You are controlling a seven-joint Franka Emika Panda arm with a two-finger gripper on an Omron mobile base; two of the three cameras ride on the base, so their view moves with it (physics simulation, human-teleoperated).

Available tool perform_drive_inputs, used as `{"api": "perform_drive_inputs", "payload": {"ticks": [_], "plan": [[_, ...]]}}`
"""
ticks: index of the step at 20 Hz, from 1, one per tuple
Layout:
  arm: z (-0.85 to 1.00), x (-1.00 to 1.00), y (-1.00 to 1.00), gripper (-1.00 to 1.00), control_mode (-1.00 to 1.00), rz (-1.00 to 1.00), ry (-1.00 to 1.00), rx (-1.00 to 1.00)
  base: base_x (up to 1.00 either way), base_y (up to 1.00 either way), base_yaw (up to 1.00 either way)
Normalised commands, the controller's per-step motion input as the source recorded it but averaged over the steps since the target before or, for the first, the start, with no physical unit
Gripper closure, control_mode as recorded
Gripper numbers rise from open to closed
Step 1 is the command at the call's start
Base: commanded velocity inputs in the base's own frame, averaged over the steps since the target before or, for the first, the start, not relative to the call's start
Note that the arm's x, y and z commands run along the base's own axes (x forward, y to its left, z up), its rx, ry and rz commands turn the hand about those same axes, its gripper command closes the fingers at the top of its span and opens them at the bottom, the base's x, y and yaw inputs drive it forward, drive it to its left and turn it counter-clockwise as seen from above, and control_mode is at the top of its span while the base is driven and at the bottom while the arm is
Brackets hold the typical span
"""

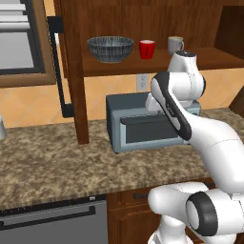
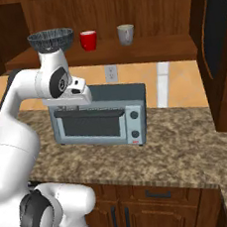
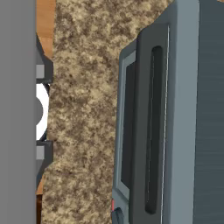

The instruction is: Gather all objects into one cabinet and sort the glasses and bowls to opposite sides.

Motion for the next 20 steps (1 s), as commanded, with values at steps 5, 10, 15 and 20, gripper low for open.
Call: {"api": "perform_drive_inputs", "payload": {"ticks": [5,10,15,20], "plan": [[0.0,0.0,0.0,-1.0,1.0,0.0,0.0,0.0,-0.13,0.0,0.0],[0.0,0.0,0.0,-1.0,1.0,0.0,0.0,0.0,-0.78,0.0,0.0],[0.0,0.0,0.0,-1.0,1.0,0.0,0.0,0.0,-0.87,0.0,0.0],[0.0,0.0,0.0,-1.0,1.0,0.0,0.0,0.0,-0.88,0.0,0.0]]}}
